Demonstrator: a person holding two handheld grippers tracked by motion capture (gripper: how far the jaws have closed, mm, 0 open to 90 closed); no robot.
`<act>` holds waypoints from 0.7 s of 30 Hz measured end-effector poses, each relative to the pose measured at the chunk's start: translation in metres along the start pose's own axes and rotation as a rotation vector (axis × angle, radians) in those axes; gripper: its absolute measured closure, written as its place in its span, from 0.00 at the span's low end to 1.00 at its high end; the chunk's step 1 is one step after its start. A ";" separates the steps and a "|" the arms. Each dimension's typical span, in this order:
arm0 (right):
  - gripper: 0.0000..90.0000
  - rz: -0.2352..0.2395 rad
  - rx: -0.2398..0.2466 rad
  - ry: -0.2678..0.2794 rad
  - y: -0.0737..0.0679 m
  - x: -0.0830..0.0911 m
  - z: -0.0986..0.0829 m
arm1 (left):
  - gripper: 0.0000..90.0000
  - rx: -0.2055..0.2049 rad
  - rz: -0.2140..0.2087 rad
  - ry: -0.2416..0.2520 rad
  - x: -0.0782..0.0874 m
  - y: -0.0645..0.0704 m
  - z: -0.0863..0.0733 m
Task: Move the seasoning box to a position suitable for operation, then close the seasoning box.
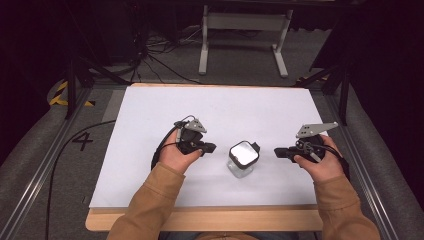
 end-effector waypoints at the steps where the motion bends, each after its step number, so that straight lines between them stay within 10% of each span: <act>1: 1.00 0.001 -0.003 -0.005 -0.001 0.001 -0.003 | 0.96 0.001 0.008 -0.006 -0.002 -0.001 0.001; 21: 1.00 0.059 0.031 -0.194 -0.022 -0.041 -0.034 | 1.00 -0.070 -0.039 -0.113 -0.039 -0.009 0.018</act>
Point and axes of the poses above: each handheld gripper's, and its own axes: x roughly backward along the jaws, z roughly out of its top, y roughly to its right, the point moved 6 cm from there along -x, roughly forward along the jaws, and after that the axes turned 15 degrees about -y, right-handed, at the moved point
